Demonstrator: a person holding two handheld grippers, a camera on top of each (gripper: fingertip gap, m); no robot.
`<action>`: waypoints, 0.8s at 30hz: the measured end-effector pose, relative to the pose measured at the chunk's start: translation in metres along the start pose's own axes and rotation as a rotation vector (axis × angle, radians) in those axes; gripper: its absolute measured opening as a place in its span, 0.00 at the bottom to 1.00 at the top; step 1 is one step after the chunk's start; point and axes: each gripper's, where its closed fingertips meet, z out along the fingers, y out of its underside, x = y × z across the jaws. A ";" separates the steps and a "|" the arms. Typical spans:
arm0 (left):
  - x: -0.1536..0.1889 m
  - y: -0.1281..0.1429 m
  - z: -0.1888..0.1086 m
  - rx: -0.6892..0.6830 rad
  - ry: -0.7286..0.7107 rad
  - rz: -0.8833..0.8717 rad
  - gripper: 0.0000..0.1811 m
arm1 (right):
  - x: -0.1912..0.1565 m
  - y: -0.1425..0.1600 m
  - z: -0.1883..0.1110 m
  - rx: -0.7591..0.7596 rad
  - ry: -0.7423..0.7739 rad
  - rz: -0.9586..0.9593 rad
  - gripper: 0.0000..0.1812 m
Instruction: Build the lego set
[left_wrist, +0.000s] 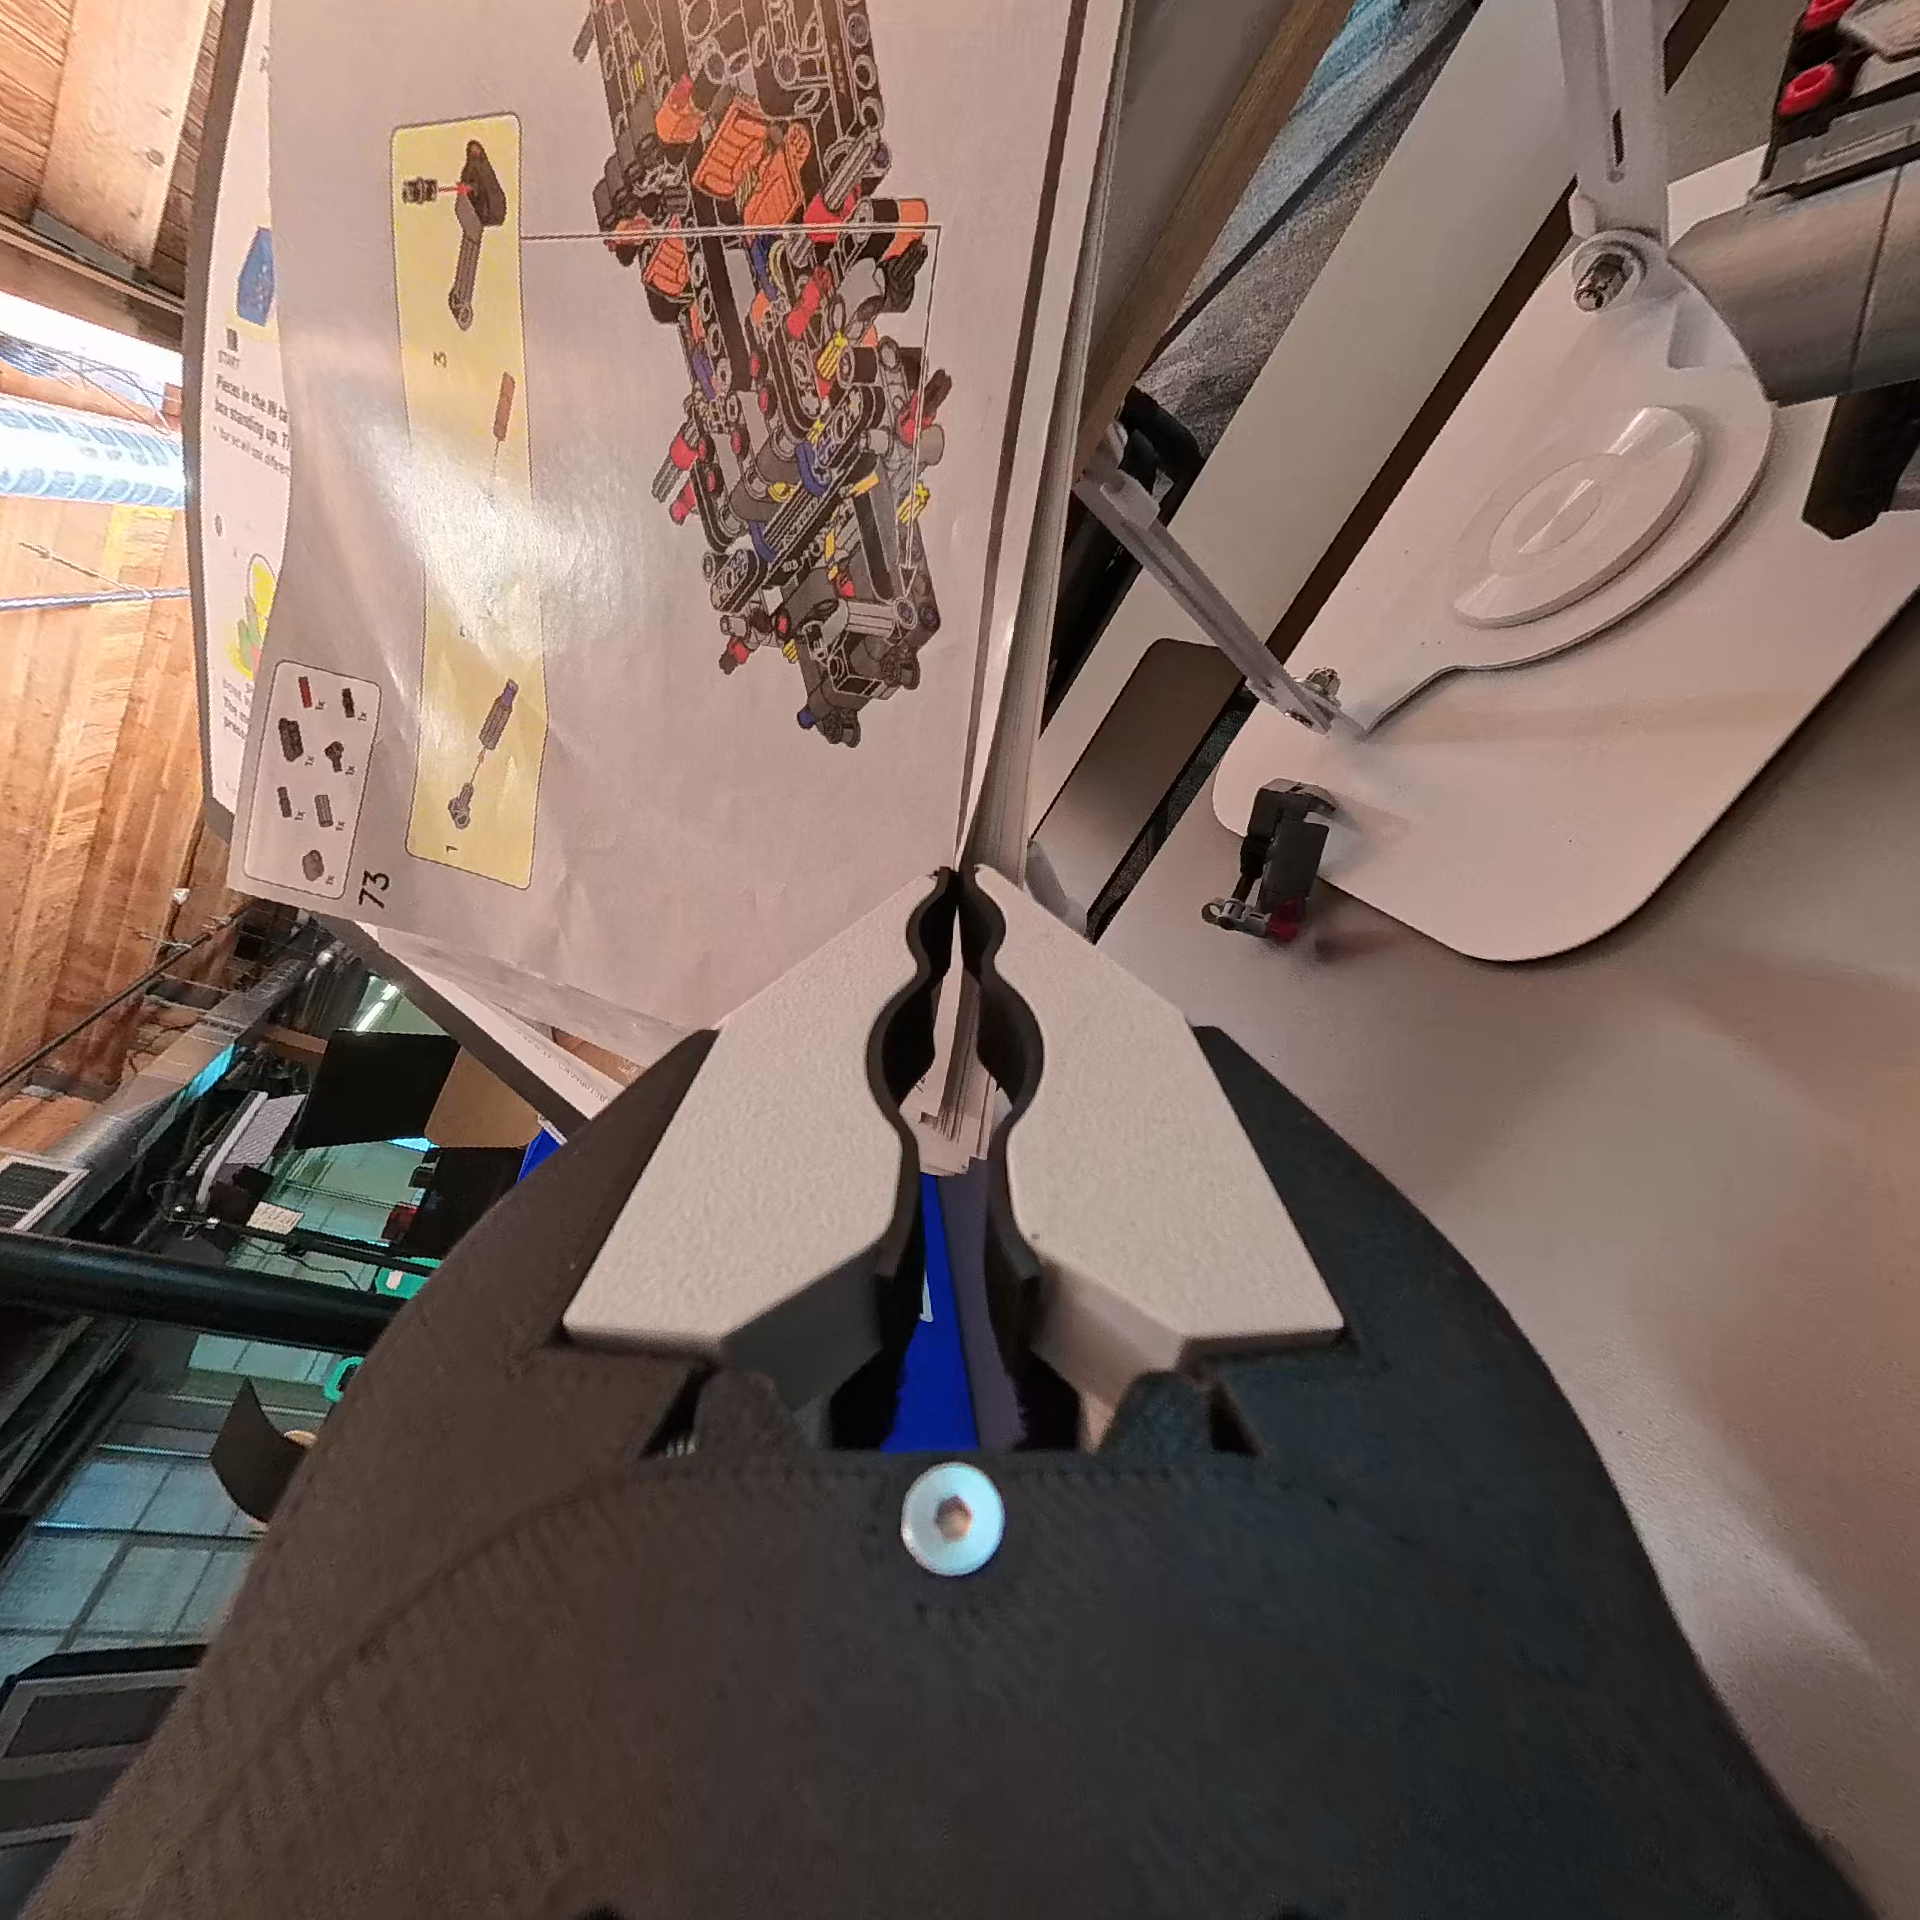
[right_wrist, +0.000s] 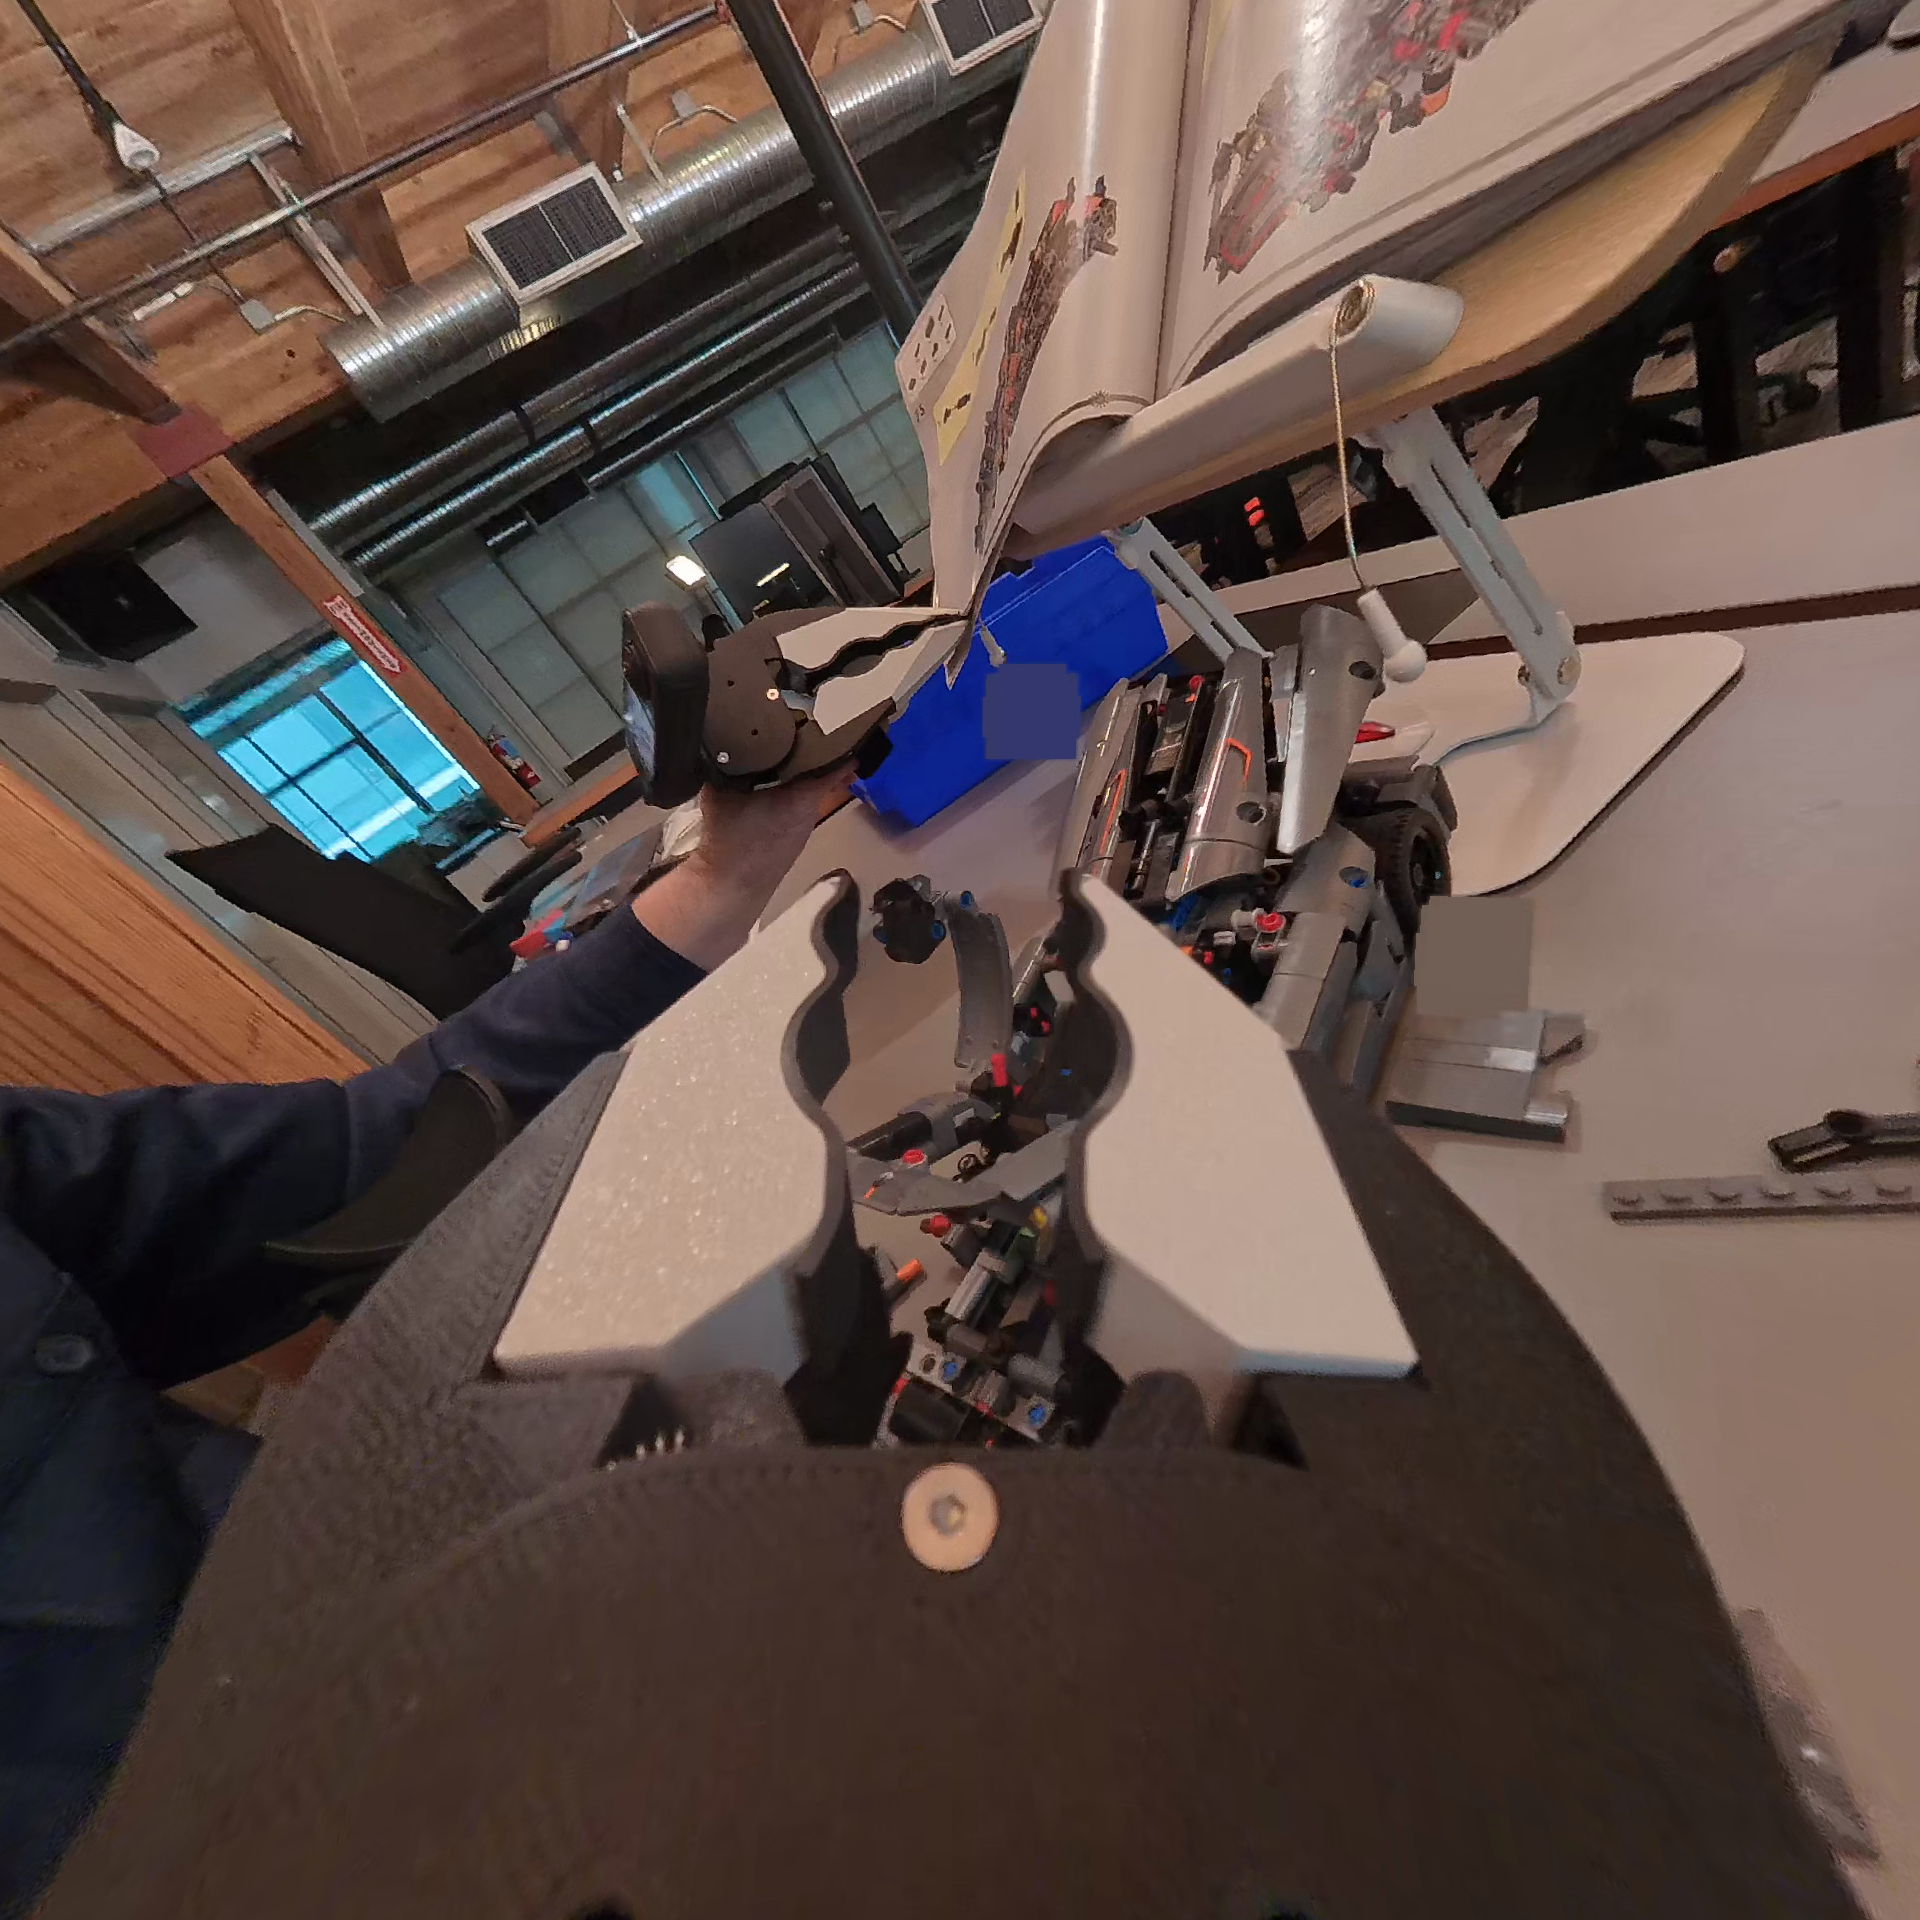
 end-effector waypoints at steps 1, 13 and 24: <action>0.000 0.000 0.000 0.000 0.001 -0.002 0.00 | 0.000 -0.001 0.001 -0.002 0.012 -0.033 0.23; -0.004 -0.003 -0.006 0.020 0.022 -0.042 0.00 | -0.007 -0.104 0.042 -0.057 0.222 -0.582 0.36; -0.006 0.005 -0.005 0.012 0.025 -0.056 0.00 | 0.114 -0.234 0.116 -0.060 0.489 -0.732 0.60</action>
